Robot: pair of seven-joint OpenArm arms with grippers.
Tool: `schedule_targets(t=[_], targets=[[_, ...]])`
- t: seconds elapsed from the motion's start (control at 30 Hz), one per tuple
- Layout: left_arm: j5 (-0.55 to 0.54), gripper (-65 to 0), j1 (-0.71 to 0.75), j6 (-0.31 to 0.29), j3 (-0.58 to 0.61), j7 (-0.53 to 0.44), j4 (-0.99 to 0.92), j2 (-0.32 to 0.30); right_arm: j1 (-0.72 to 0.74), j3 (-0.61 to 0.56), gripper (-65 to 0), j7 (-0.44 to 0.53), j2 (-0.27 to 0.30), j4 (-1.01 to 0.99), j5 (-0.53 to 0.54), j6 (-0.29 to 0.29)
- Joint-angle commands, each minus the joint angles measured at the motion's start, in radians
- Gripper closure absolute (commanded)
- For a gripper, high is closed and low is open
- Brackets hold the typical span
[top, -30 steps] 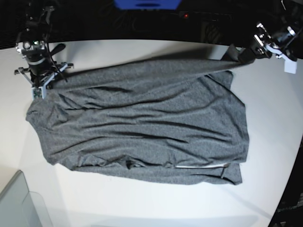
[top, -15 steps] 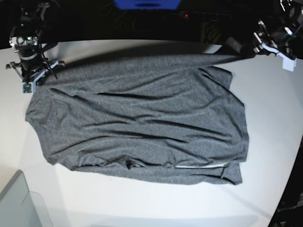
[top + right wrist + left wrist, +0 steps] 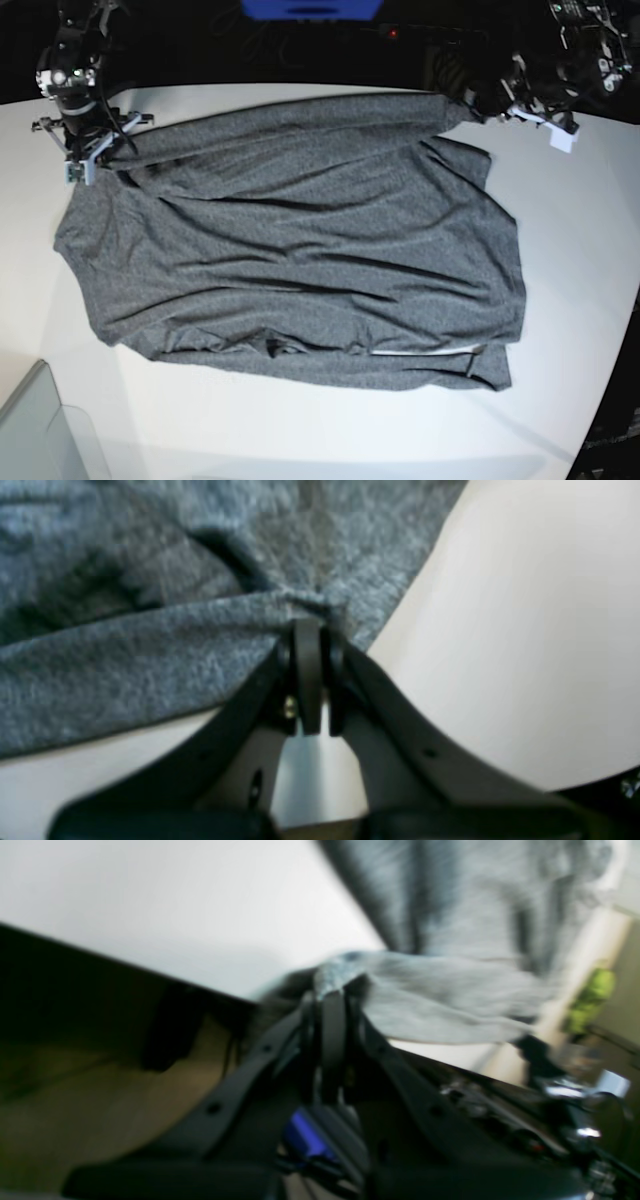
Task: Layout the t-shirt on the table in an organized manner, then fold the t-shirt properly
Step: 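Move the left gripper along the shirt edge and regrasp it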
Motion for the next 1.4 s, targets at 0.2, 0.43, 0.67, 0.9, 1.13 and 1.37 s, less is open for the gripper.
schedule_targets(t=[0.2, 0.43, 0.67, 0.9, 1.13, 1.37], targets=[[0.003, -0.4, -0.030, 0.000, -0.026, 0.003, 0.016, -0.015, -0.002, 0.005, 0.0, 0.019, 0.008, -0.011, 0.001, -0.004], [0.003, -9.0, -0.023, 0.000, -0.078, 0.003, 0.019, -0.020, -0.002, 0.005, 0.0, 0.019, 0.008, -0.008, 0.001, -0.004], [-0.002, -17.1, -0.027, 0.001, -0.190, 0.003, 0.021, -0.017, 0.000, 0.005, 0.0, 0.019, 0.008, -0.008, 0.001, -0.004], [-0.088, -17.2, -0.058, 0.001, -0.211, 0.003, 0.021, -0.015, 0.003, 0.002, 0.0, 0.019, 0.008, -0.008, 0.001, -0.004], [-0.108, -21.8, -0.156, 0.009, -0.201, 0.009, 0.012, 0.032, 0.000, -0.038, 0.0, 0.019, 0.010, -0.008, 0.001, -0.004], [0.006, -34.6, -0.218, 0.011, -0.064, 0.003, 0.010, 0.042, 0.004, -0.038, 0.0, 0.011, 0.007, -0.003, 0.001, -0.004]])
